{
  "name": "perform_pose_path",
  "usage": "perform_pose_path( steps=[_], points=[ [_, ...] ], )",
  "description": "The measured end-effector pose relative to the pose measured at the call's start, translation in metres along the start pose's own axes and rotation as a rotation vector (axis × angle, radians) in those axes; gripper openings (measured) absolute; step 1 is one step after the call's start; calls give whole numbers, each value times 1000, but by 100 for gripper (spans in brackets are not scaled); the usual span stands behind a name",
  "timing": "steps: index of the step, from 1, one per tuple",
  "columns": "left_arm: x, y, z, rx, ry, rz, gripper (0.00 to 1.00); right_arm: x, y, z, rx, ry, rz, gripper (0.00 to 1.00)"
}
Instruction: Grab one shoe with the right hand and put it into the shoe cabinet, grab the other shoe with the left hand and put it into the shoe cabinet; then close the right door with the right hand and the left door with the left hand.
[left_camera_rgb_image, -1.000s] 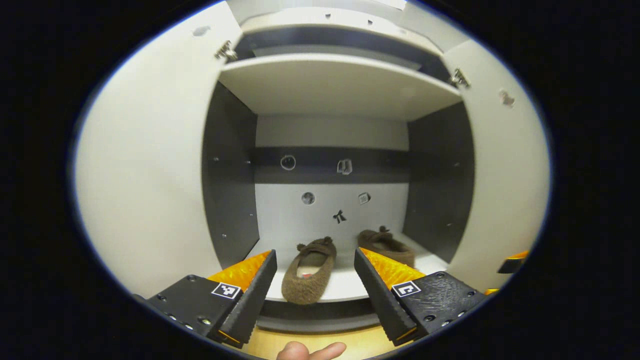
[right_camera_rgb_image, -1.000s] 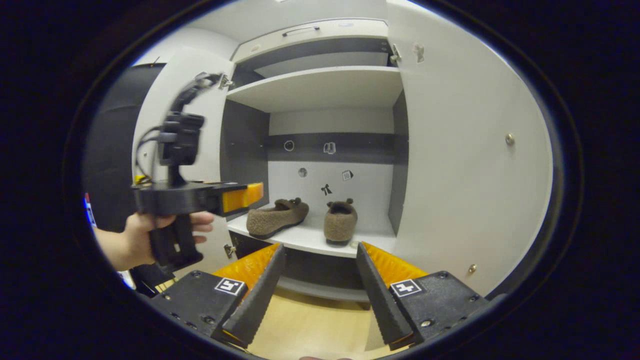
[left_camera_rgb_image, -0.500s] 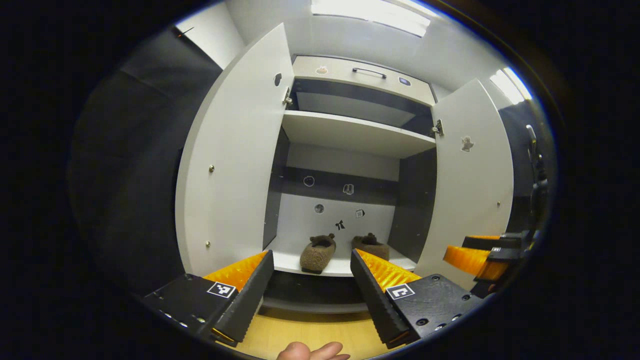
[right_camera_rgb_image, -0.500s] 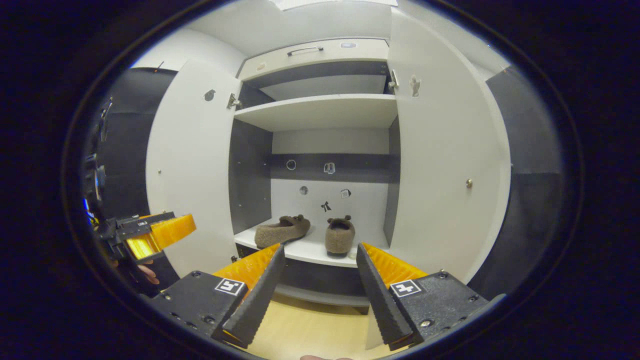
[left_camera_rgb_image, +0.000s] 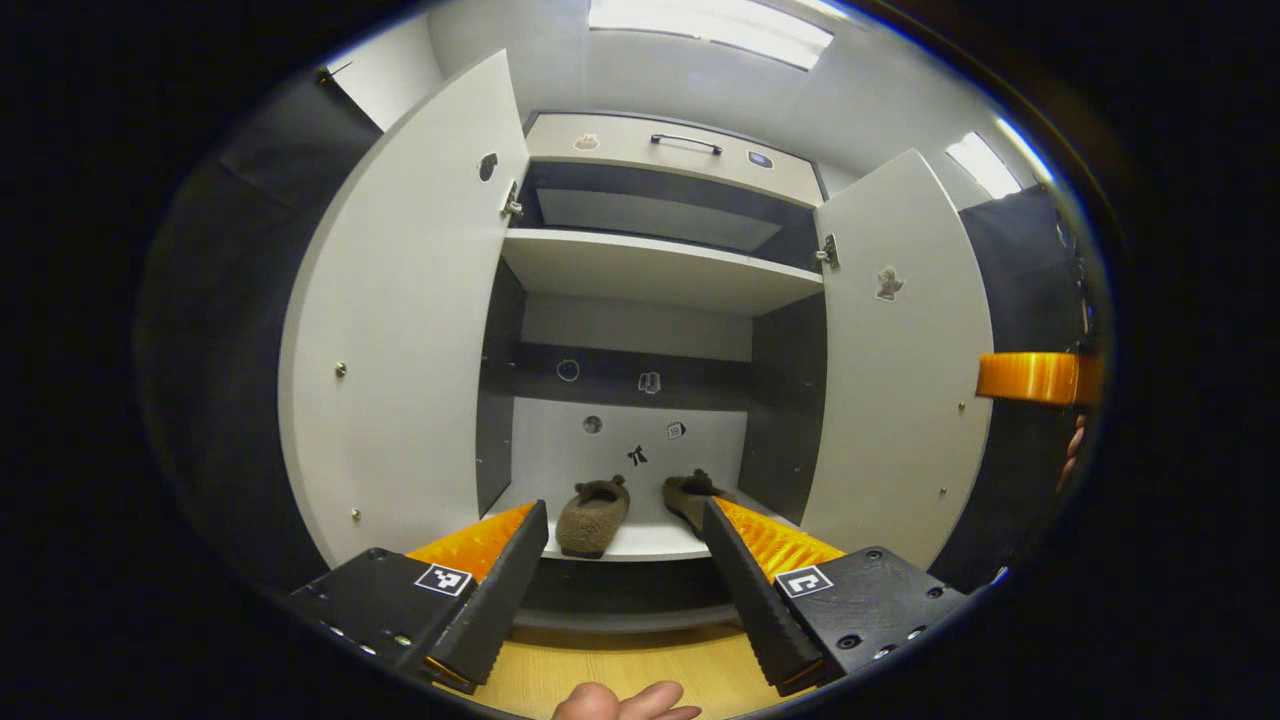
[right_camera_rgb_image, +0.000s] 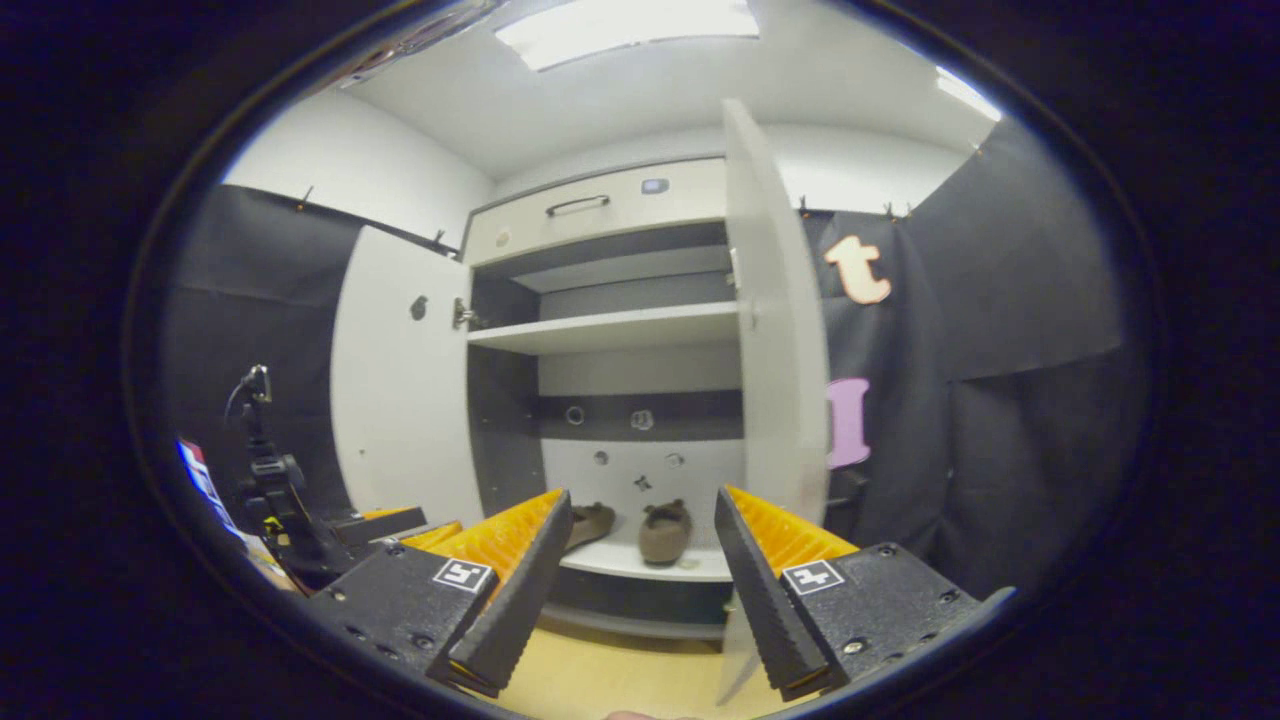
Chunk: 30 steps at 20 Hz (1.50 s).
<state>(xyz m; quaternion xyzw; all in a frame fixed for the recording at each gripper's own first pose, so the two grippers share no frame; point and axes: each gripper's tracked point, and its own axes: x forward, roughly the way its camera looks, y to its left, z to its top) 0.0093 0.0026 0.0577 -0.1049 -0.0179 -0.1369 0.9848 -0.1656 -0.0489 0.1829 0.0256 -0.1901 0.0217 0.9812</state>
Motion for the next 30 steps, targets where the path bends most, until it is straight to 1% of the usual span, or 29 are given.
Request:
perform_pose_path(
  steps=[1,2,4,5,6,7,8,9,10,11,13,14,15,17,19,20,21,22,26,27,28,30],
  points=[
    [5,-5,-4,3,12,-8,94,-7,-24,4,-21,-18,-77,91],
    [8,-9,-8,3,20,-18,94,-17,-49,1,-30,-5,-142,90],
    [14,-21,-12,-7,25,-47,94,-27,-87,-10,-38,28,-222,91],
    [17,-28,-15,-10,32,-64,94,-25,-101,-24,-44,65,-237,90],
    [19,-33,-18,-8,40,-76,94,-19,-109,-48,-45,152,-225,90],
    [22,-39,-21,-5,49,-88,94,-14,-105,-70,-22,233,-182,88],
    [24,-44,-24,0,57,-100,94,-6,-98,-88,13,292,-127,89],
    [25,-45,-26,6,61,-100,95,3,-90,-101,31,329,-90,93],
    [25,-44,-27,11,65,-98,94,10,-85,-108,34,355,-66,93],
    [24,-44,-30,13,73,-96,94,15,-82,-112,19,361,-68,93],
    [22,-37,-36,22,88,-73,94,25,-80,-108,-64,335,-80,90],
    [19,-34,-39,21,93,-60,94,28,-72,-104,-95,324,-66,90],
    [16,-30,-41,16,97,-46,94,29,-61,-103,-109,323,-43,86],
    [14,-21,-41,8,91,-17,95,34,-35,-107,-100,339,45,79],
    [14,-11,-42,7,93,10,94,44,-6,-112,-80,343,139,79],
    [12,-6,-42,6,92,23,94,52,5,-113,-74,337,164,79],
    [9,-1,-41,10,89,40,95,57,13,-116,-67,329,195,72],
    [6,3,-39,14,86,53,94,63,23,-118,-53,331,234,79],
    [-9,29,-32,34,66,125,94,85,74,-146,53,432,402,79],
    [-14,36,-27,43,57,146,95,89,81,-147,64,437,426,79],
    [-20,44,-21,52,45,168,94,91,84,-146,58,429,432,79],
    [-35,57,-11,63,32,206,94,90,88,-139,31,399,417,79]
  ],
)
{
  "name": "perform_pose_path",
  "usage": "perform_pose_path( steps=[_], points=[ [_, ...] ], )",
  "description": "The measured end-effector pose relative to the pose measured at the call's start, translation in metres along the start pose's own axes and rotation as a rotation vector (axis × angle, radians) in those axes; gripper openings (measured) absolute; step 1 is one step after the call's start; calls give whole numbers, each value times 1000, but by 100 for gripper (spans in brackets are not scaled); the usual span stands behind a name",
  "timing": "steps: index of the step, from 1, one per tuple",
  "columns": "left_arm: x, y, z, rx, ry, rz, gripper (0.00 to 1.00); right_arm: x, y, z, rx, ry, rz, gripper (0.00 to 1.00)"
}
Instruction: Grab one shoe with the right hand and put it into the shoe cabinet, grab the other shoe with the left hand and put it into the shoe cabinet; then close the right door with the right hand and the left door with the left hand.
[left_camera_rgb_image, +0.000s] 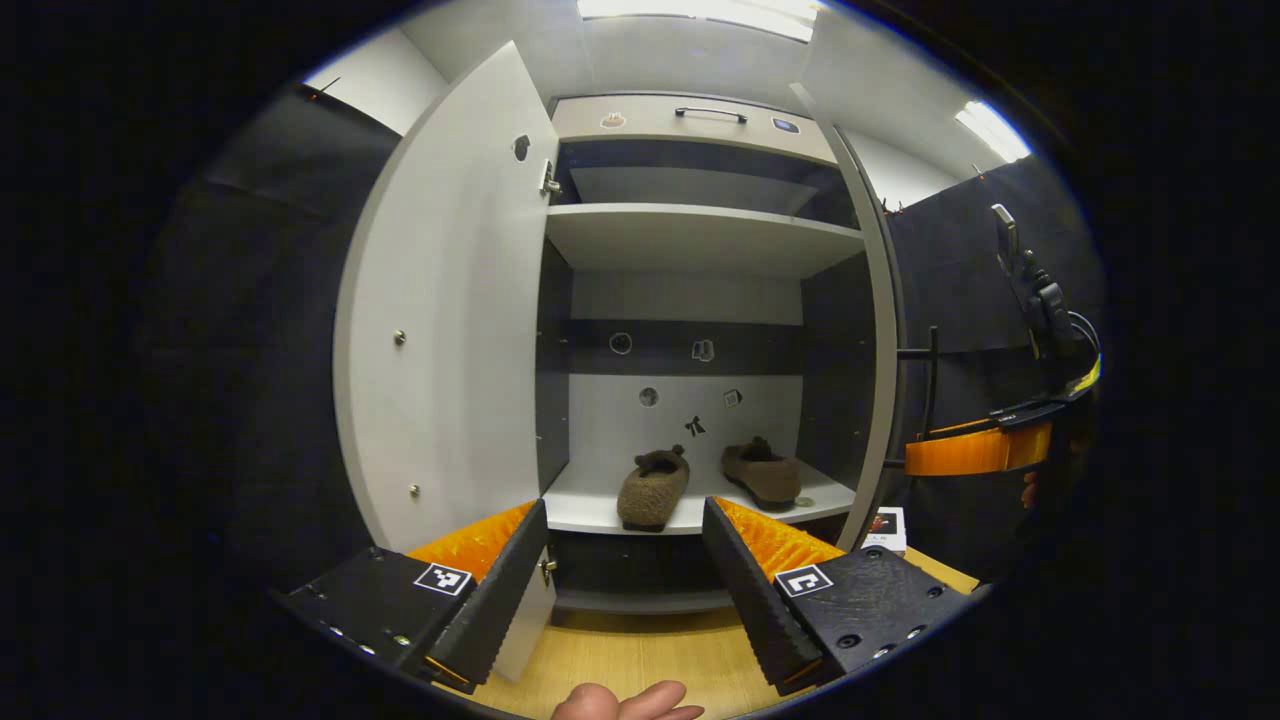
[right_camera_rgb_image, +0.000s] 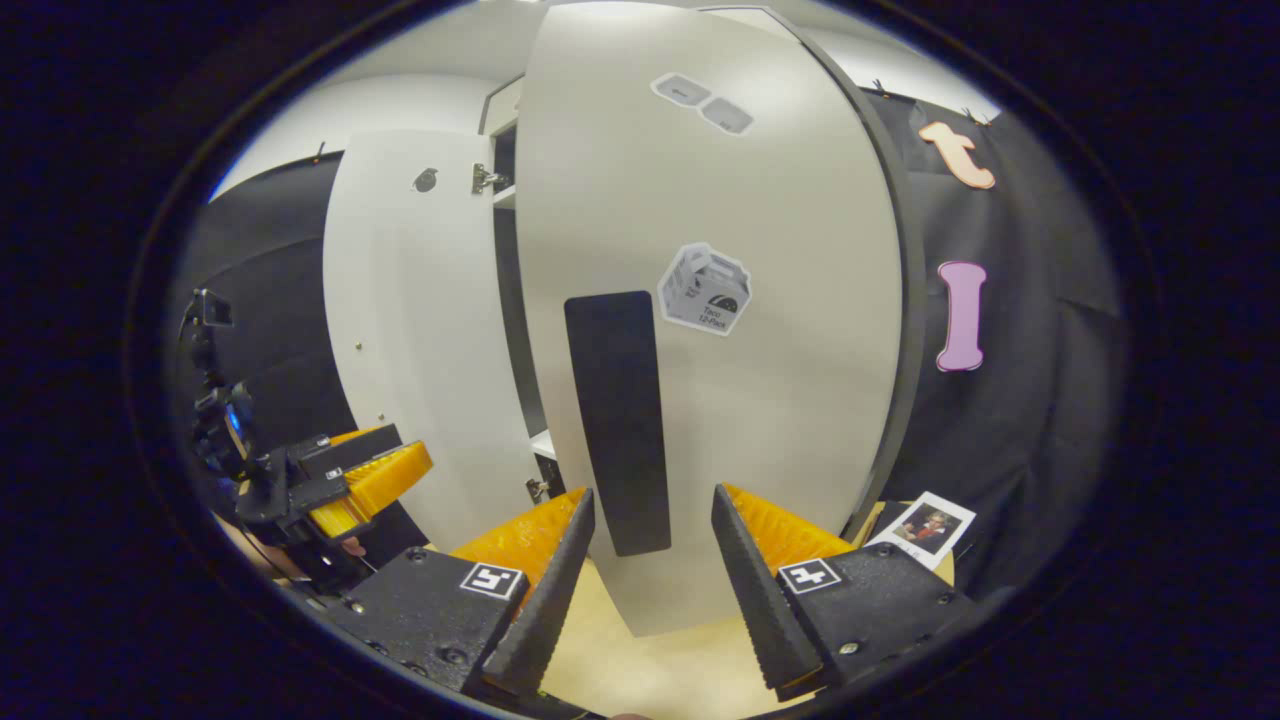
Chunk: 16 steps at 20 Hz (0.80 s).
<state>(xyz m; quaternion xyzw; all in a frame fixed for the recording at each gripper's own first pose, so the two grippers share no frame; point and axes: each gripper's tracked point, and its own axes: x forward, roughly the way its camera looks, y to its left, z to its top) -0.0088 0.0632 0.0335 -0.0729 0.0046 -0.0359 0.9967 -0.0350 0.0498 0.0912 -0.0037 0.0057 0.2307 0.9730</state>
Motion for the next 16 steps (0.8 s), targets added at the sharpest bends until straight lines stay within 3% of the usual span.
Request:
perform_pose_path(
  steps=[5,7,8,10,13,16],
  points=[
    [-25,34,24,-7,-40,43,94,0,-10,8,-58,-24,-56,80],
    [-29,42,22,-17,-35,49,95,-3,-8,24,-33,-87,-86,80],
    [-29,44,22,-17,-29,45,95,-7,-7,33,-33,-128,-114,75],
    [-28,53,28,13,-31,49,95,-14,-3,44,-65,-200,-166,83],
    [-36,77,43,82,-68,85,95,-18,6,38,-116,-209,-195,100],
    [-51,118,68,151,-143,169,96,-21,5,23,-132,-162,-209,99]
  ],
)
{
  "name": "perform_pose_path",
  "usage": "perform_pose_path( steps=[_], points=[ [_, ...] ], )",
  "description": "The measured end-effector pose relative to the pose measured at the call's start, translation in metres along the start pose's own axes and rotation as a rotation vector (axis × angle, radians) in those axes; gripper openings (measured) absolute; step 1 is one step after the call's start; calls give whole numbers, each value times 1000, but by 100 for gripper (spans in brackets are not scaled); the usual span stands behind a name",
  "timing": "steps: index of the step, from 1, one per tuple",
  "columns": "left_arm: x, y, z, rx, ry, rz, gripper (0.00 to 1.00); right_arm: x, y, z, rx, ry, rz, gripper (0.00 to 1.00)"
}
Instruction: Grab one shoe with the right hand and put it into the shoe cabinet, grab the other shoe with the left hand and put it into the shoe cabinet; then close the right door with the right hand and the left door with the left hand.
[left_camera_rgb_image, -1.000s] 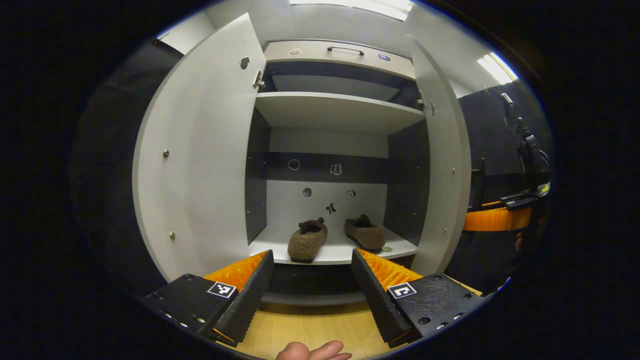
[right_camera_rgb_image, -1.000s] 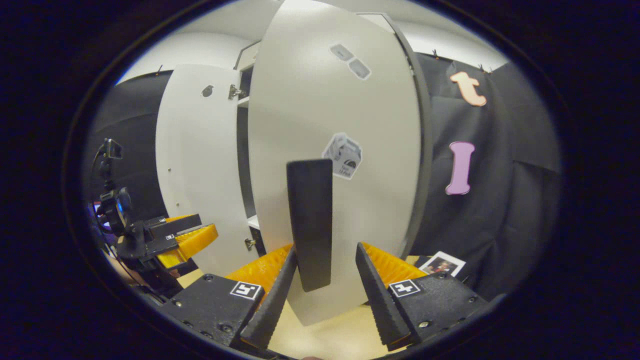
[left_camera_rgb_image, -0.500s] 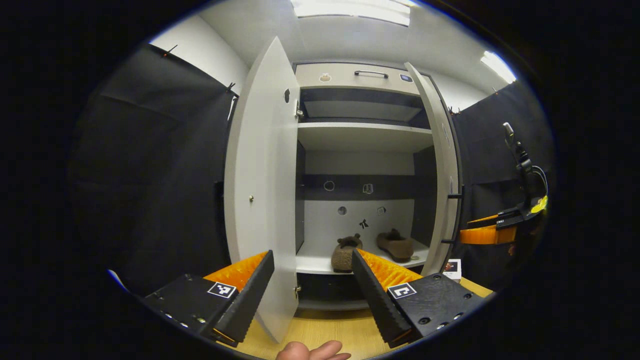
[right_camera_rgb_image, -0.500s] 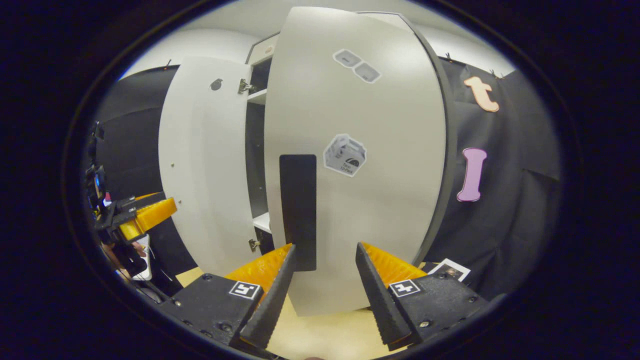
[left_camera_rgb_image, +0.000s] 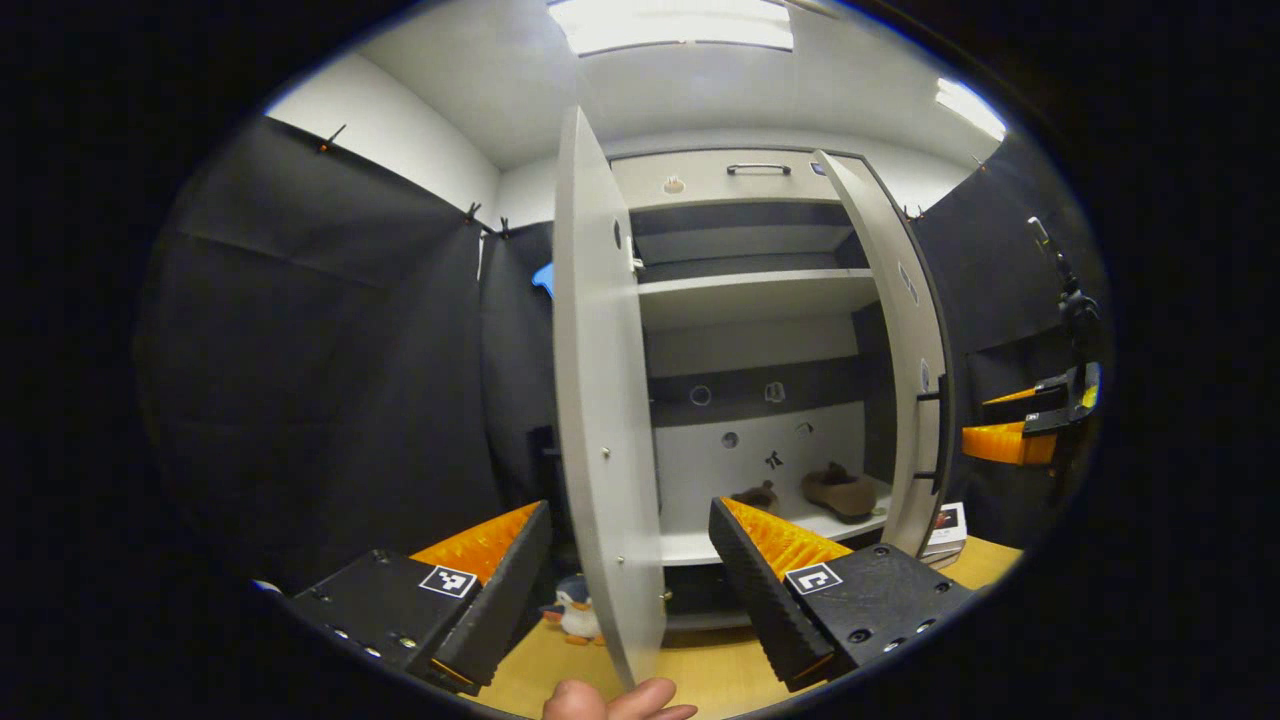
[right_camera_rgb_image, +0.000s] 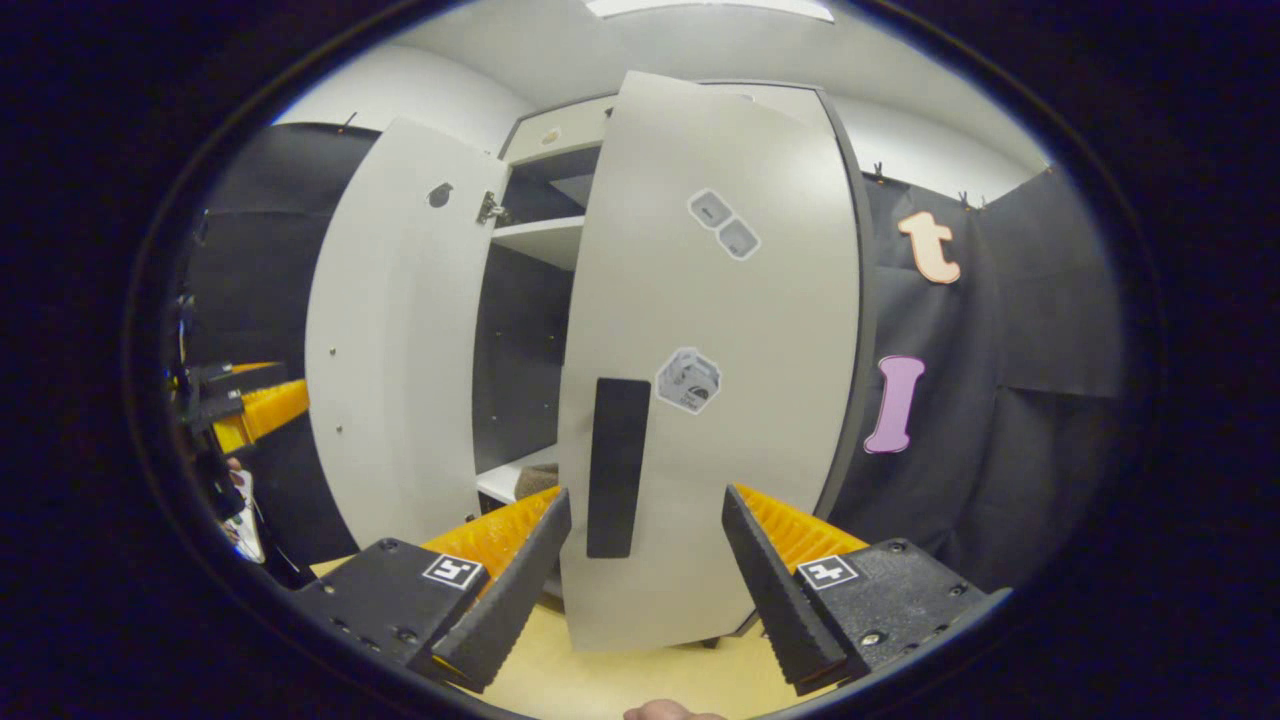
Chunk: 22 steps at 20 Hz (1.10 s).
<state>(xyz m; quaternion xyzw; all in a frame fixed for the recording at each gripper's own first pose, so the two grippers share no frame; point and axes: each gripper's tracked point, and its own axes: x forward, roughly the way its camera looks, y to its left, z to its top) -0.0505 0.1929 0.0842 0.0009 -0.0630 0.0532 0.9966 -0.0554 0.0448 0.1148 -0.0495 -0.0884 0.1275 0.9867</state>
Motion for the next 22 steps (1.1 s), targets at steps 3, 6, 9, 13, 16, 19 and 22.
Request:
perform_pose_path(
  steps=[3,6,9,13,16,19,22],
  points=[
    [6,52,-7,69,-7,93,95,-3,-6,-1,41,11,-23,99],
    [32,87,-22,144,-31,96,96,-5,-14,-1,65,15,-44,99],
    [55,71,-60,120,102,-15,97,-3,-18,-7,43,50,-48,99],
    [57,65,-50,187,86,-26,89,-6,-18,-13,39,71,-60,99],
    [54,46,-49,156,98,-78,89,-2,-12,-19,60,103,-40,99],
    [48,16,-45,133,78,-105,89,-2,-15,-21,77,101,-44,99],
    [48,-12,-41,90,72,-134,89,-4,-18,-19,99,87,-58,99]
  ],
)
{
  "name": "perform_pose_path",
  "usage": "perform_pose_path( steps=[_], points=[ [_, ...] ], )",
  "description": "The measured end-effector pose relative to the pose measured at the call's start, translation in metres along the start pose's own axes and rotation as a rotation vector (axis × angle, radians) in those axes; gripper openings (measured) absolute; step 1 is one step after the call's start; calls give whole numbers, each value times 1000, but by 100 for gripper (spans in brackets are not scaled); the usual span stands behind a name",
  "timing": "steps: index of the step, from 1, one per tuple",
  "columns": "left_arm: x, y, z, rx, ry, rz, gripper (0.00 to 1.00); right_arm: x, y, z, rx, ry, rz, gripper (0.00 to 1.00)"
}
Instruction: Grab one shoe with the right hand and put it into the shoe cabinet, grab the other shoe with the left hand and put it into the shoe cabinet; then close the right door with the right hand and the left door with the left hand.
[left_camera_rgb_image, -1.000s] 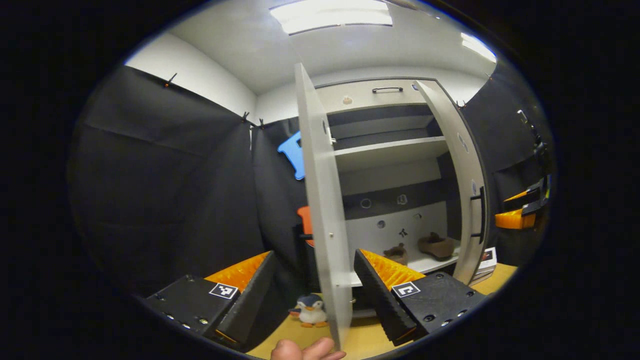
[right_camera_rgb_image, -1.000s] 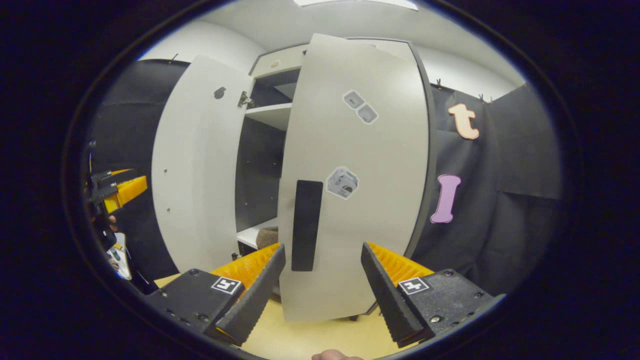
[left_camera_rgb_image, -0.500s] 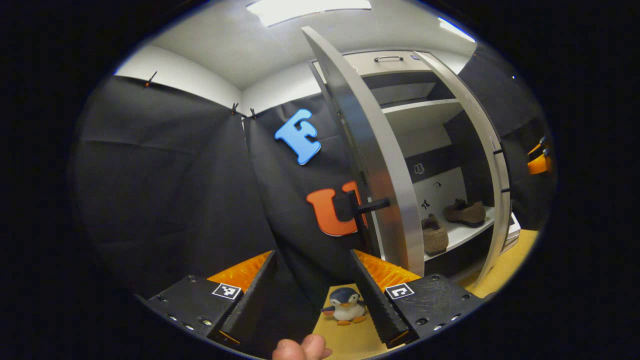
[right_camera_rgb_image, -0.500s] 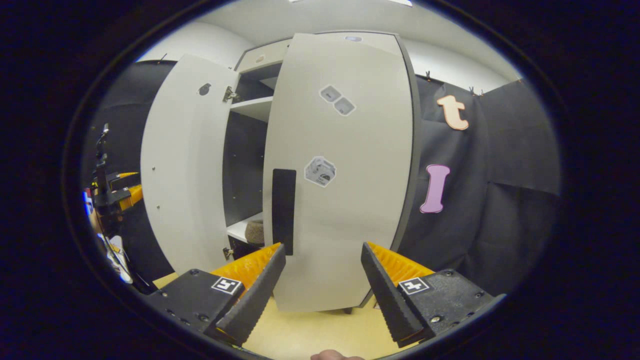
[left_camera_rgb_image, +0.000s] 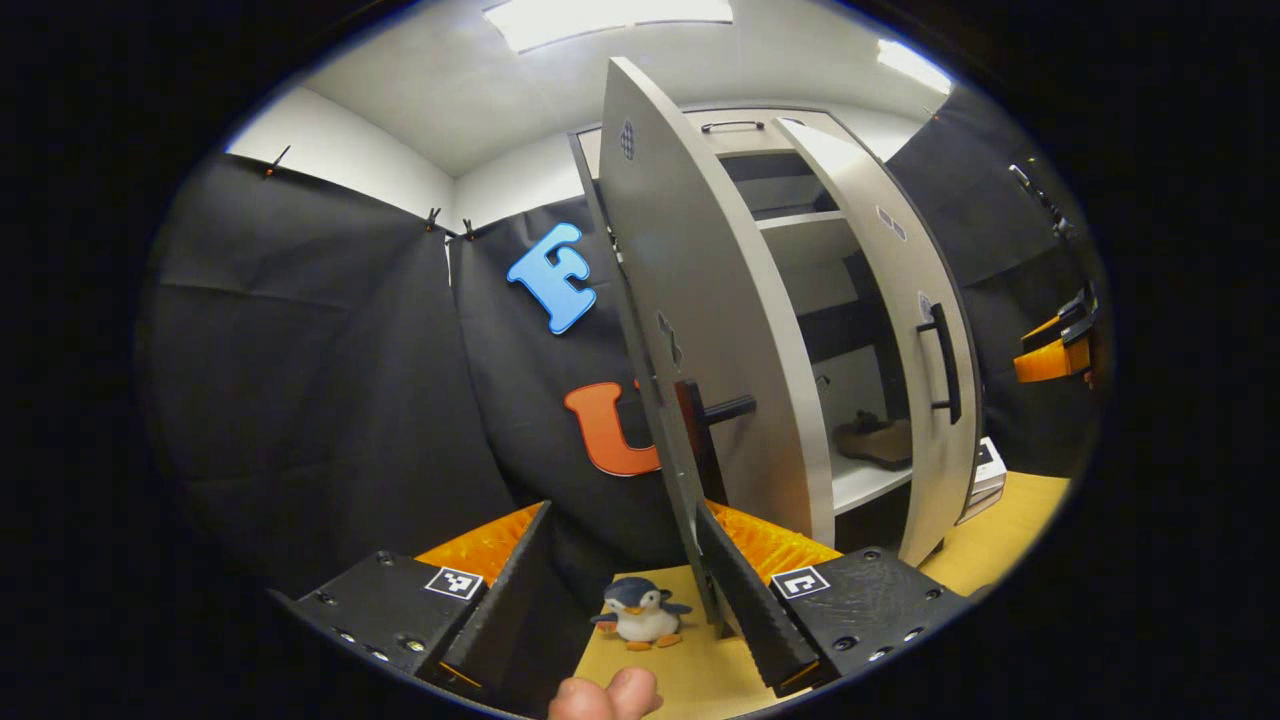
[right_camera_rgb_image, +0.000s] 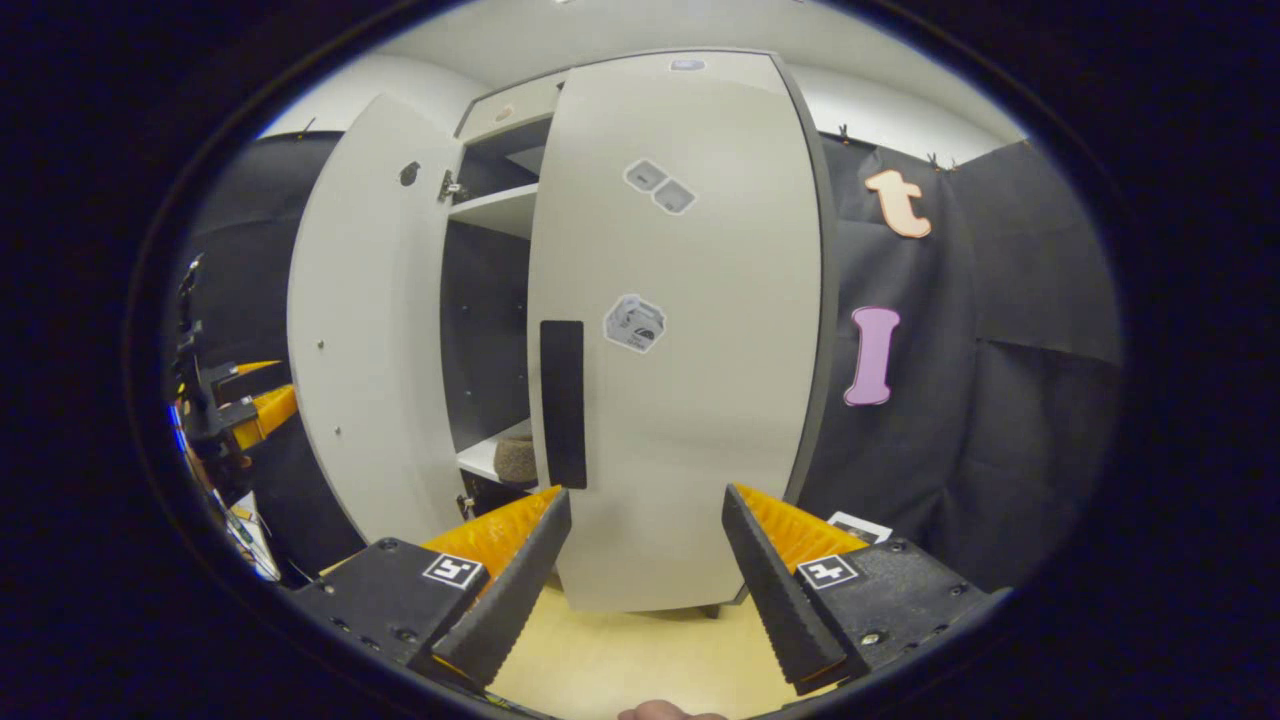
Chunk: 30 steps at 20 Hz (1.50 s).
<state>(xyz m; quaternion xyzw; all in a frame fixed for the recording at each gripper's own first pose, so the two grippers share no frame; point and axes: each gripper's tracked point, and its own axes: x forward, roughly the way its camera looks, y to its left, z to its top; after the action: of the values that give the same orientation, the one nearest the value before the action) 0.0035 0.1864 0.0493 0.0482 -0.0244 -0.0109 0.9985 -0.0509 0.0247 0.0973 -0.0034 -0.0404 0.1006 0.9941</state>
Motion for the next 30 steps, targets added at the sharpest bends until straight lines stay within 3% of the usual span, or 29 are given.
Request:
perform_pose_path(
  steps=[4,7,8,11,12,13,15,16,19,22,24,28,30],
  points=[
    [17,-71,16,-5,-41,-134,89,-3,-7,-8,2,12,-12,99],
    [31,-143,25,-102,-47,-257,89,-6,-7,-14,33,14,-16,100],
    [31,-160,33,-130,-57,-273,95,-8,-6,-14,45,10,-17,99],
    [18,-186,59,-202,-99,-300,95,-6,-9,-15,62,-1,-22,99],
    [13,-195,61,-218,-102,-316,100,-6,-9,-16,63,-1,-22,99],
    [8,-201,60,-227,-96,-329,95,-7,-9,-18,65,-5,-25,99],
    [1,-200,47,-210,-59,-328,95,-9,-10,-16,69,-21,-36,99],
    [-3,-197,35,-197,-20,-319,100,-11,-10,-14,74,-35,-45,99],
    [-11,-191,2,-241,91,-278,96,-13,-6,-19,92,-63,-67,99],
    [-8,-177,-4,-279,129,-192,96,-18,-17,-26,110,-97,-189,99],
    [-8,-174,-7,-265,132,-156,96,-15,-17,-32,149,-109,-208,99],
    [-14,-190,0,-218,91,-170,95,-17,-23,-36,125,-129,-250,99],
    [-21,-204,0,-261,105,-186,95,-17,-21,-31,86,-151,-257,94]
  ],
)
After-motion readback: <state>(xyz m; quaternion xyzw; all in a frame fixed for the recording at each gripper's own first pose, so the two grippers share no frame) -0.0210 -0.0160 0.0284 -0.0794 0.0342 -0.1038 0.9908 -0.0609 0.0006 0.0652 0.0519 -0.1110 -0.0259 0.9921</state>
